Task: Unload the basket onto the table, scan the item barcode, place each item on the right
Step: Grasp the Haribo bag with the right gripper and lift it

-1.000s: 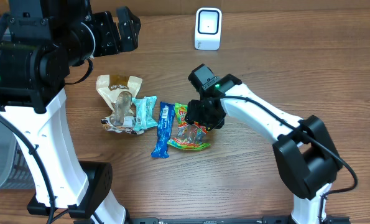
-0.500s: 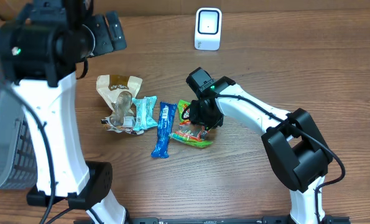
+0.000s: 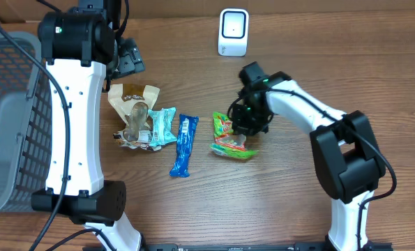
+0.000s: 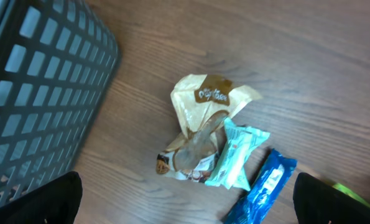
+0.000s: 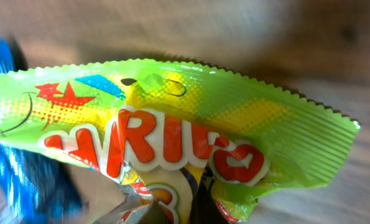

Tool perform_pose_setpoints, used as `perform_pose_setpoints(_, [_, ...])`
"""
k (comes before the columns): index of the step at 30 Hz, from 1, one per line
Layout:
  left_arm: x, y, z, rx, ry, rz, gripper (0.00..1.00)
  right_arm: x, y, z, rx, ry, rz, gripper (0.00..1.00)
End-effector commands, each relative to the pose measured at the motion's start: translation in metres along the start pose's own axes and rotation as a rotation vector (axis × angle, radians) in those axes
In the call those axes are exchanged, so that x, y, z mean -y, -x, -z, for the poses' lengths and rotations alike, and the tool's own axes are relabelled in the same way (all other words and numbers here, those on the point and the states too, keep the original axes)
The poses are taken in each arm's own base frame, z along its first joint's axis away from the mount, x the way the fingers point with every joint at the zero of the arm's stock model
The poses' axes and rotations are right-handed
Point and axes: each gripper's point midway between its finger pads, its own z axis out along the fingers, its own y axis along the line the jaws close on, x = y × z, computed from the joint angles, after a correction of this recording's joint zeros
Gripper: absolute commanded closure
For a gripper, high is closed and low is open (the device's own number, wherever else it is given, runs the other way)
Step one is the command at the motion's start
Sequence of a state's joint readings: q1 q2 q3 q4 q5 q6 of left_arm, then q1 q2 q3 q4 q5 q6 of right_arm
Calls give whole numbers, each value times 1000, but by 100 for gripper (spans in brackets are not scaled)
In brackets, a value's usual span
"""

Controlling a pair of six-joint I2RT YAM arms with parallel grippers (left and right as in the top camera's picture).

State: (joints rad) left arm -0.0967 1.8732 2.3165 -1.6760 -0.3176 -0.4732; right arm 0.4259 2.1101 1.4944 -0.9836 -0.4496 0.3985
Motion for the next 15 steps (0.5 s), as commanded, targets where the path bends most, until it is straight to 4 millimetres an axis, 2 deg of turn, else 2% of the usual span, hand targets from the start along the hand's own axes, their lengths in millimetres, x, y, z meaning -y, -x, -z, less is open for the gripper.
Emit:
perform_pose_setpoints(1, [-1, -2, -7, -13, 30, 13, 0, -19, -12, 14, -96, 226, 153, 96])
perform_pose_setpoints(4, [-1, -3, -8, -14, 31, 13, 0, -14, -14, 27, -118, 300, 171, 96])
perform_pose_setpoints(7, [-1, -3, -8, -14, 31, 13, 0, -9, -8, 37, -106, 351, 144, 96])
perform_pose_setpoints(15, [-2, -2, -8, -14, 32, 13, 0, 3, 26, 47, 16, 363, 155, 96])
